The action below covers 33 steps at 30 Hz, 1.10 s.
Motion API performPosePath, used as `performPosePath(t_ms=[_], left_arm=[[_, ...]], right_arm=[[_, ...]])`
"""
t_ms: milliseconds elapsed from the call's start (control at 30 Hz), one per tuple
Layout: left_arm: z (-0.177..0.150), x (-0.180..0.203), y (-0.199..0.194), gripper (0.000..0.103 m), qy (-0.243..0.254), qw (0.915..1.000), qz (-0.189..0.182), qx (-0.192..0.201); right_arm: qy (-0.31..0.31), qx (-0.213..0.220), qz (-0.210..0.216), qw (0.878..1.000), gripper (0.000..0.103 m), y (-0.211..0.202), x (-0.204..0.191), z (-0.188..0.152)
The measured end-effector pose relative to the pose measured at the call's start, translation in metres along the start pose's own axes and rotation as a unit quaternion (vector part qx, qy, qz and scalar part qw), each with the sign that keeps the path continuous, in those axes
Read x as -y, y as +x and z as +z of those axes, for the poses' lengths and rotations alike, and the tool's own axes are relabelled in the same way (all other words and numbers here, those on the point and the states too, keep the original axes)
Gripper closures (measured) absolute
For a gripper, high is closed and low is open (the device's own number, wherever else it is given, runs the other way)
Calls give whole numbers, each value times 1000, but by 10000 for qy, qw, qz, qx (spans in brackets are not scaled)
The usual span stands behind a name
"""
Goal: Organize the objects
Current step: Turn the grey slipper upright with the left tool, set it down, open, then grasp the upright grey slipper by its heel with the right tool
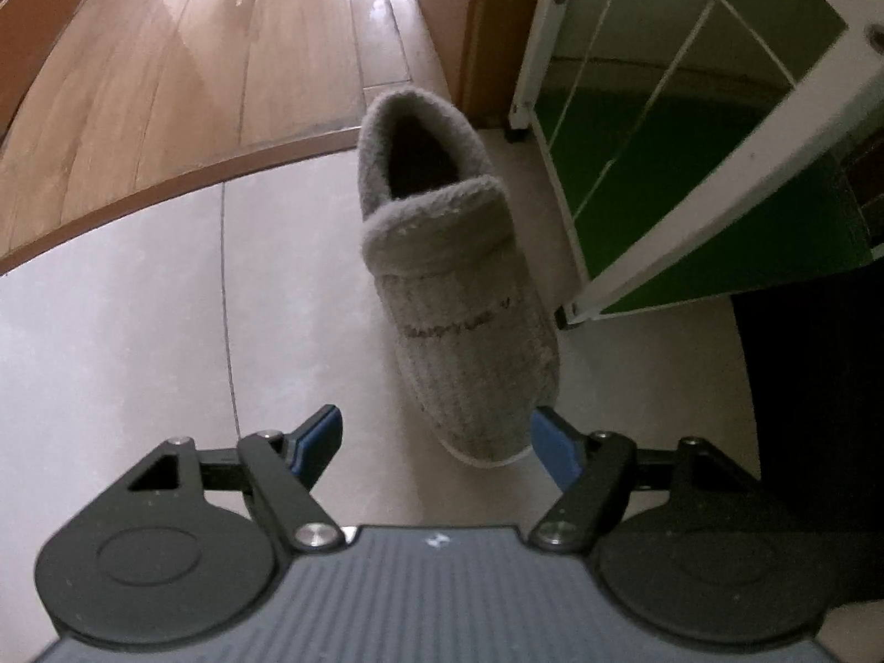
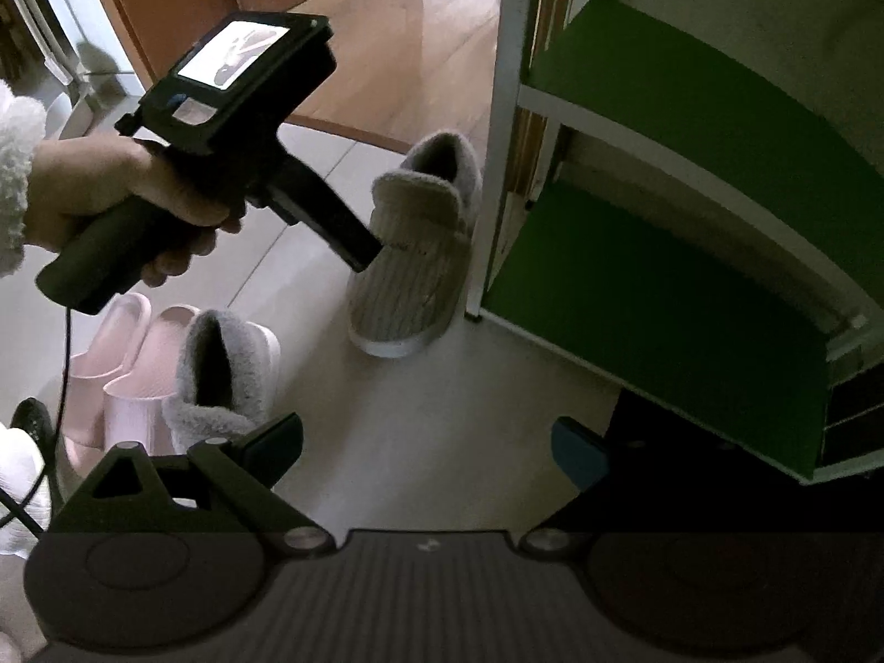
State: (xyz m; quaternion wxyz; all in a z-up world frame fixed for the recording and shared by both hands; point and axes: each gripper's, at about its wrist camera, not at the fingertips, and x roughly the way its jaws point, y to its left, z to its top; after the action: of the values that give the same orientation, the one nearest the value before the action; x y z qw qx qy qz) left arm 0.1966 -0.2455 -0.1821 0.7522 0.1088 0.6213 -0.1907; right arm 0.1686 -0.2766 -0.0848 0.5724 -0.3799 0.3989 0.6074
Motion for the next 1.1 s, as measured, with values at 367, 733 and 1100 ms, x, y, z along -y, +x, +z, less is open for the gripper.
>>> performPosePath(t_ms=[367,733,1100], left_arm=[[-43,-35,-76,10,341,9986,247,313],[-78,-82,-135,7,82,9972,413,611],[-83,-122,-125,7,-122,9995,20,292]], right_arm=[[-692,675,-587,9936,0,11,-25,0],[-1131,974,-404,9880,0,66,-71,25],[-1220,831,-321,9885,0,140,-108,58]])
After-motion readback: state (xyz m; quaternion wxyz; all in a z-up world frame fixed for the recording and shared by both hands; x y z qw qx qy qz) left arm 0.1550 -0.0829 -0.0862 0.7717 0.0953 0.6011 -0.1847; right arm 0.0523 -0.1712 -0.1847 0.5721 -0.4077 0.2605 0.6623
